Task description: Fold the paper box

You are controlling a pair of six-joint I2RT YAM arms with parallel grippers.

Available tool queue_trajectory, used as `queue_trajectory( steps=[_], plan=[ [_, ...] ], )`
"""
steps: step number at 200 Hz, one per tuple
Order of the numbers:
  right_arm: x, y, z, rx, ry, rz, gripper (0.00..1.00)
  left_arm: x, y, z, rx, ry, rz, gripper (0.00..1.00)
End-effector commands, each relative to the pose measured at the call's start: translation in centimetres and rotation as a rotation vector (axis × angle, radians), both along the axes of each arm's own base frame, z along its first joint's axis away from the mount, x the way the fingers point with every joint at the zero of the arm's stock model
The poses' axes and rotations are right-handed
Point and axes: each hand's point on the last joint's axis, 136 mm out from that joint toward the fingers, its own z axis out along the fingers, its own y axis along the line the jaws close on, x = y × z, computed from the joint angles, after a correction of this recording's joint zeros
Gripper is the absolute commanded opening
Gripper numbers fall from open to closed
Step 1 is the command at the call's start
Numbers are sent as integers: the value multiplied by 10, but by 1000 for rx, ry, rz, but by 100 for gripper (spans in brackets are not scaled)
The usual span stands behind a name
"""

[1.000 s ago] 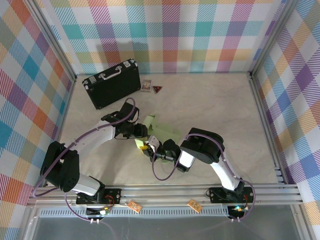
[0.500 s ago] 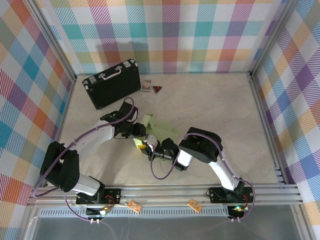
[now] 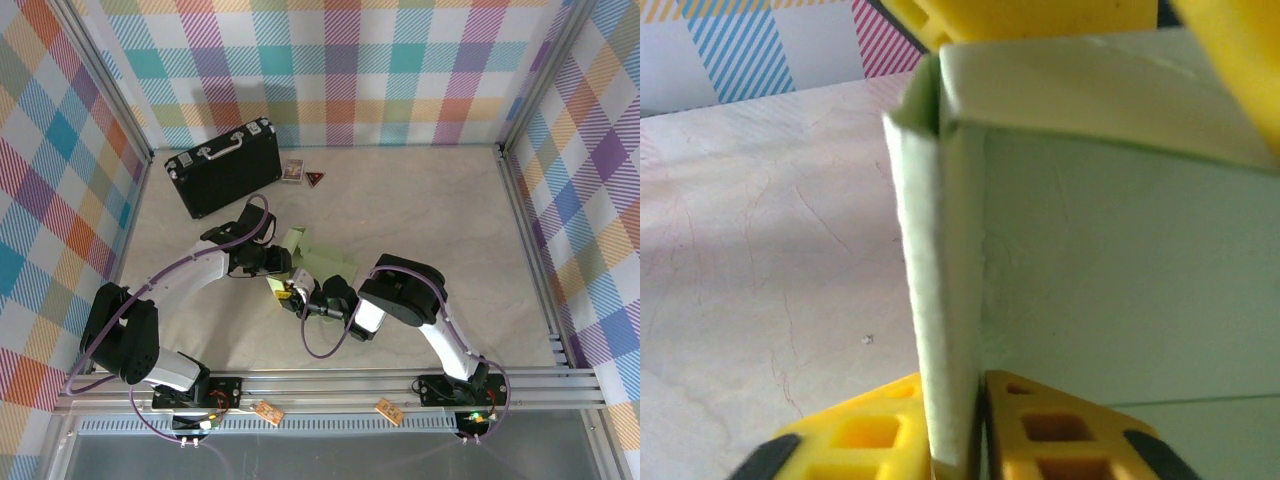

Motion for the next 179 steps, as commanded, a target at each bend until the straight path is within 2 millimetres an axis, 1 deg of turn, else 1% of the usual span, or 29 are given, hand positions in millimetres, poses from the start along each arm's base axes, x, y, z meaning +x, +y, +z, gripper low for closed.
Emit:
queue_trajectory(
  steps=[1,3,33,41,45,47,53,75,95,103,109,119,160,163,170,175,179],
  plan=[
    [-4,19,50,98,-78,59,4,-34,-6,-22,-9,150,-53,44],
    [-5,20,52,99,-83,61,0,-34,-6,-22,-9,151,-51,44],
    [-3,21,60,112,-102,58,0,-33,-6,-21,-7,149,-52,44],
    [-1,20,62,116,-99,44,20,-34,-6,-21,-6,150,-52,44],
    [0,20,64,120,-99,36,28,-34,-6,-22,-6,152,-52,44],
    [1,19,65,122,-98,30,30,-34,-6,-22,-6,152,-52,44],
    [2,18,67,127,-96,20,32,-34,-6,-22,-5,153,-52,44],
    [2,17,75,141,-102,19,32,-34,-6,-23,-4,152,-52,44],
    [0,19,82,156,-105,31,27,-33,-5,-23,1,149,-49,44],
    [0,20,83,160,-101,34,20,-34,-5,-23,1,152,-50,43],
    [0,20,82,159,-100,38,11,-33,-5,-23,0,149,-50,43],
    [1,20,81,161,-93,34,0,-34,-5,-23,0,152,-50,43],
    [1,18,76,148,-87,28,0,-33,-2,-22,18,145,-48,43],
    [1,18,76,148,-85,27,5,-32,-1,-22,21,143,-46,43],
    [1,17,75,148,-80,19,25,-32,-1,-22,24,141,-45,43],
    [2,15,74,147,-72,11,37,-32,-1,-22,26,140,-45,43],
    [2,14,72,144,-67,4,43,-32,0,-22,30,140,-44,43]
  ],
)
